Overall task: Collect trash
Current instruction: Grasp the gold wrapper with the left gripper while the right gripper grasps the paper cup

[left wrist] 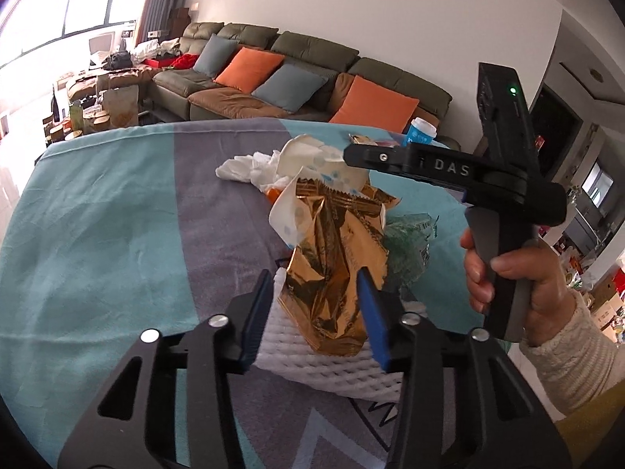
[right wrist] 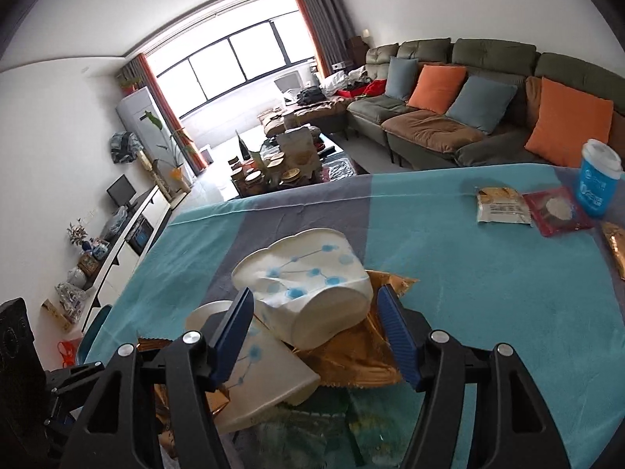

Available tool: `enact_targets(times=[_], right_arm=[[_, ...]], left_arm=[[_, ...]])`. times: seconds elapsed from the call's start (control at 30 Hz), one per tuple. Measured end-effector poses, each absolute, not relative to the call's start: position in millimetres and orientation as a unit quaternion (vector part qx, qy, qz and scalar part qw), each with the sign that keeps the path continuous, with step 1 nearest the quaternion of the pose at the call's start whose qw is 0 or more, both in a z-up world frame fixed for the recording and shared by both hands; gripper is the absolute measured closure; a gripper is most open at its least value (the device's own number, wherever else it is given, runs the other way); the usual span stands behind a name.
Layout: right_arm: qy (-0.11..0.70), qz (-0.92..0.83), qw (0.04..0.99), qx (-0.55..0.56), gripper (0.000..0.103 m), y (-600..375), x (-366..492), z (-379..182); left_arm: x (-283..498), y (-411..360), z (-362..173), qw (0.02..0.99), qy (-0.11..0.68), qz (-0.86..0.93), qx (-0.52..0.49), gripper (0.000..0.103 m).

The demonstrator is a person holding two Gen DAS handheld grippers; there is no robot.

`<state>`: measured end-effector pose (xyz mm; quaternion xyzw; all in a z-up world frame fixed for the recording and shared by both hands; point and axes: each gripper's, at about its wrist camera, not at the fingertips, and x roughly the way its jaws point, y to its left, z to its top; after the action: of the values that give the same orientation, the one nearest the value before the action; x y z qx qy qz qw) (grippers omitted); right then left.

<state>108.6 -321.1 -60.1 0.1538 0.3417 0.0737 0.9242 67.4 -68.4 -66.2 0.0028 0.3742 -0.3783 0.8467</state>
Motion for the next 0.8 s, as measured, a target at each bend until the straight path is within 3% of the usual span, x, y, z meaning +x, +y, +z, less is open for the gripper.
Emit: enact_targets(times=[0.1,0.33,0.8], right_arm=[[0.349,0.077,0.921,0.156,0.039,-320,114,-65],[0.355,0.081,0.916,0.167,0.04,-325,119,-73],[0.323,0.084,0.926,0.176,0.042,-329,99,-61]], left_arm=[[67,-69,-69,0.845,0.377,-0.38,0.005,0.073],[69,-69,-72,0.845,0.377,-0.379,0.003,0.08],[65,-52,-63,0.857,0.361,-0.368,-0.009,0.082]])
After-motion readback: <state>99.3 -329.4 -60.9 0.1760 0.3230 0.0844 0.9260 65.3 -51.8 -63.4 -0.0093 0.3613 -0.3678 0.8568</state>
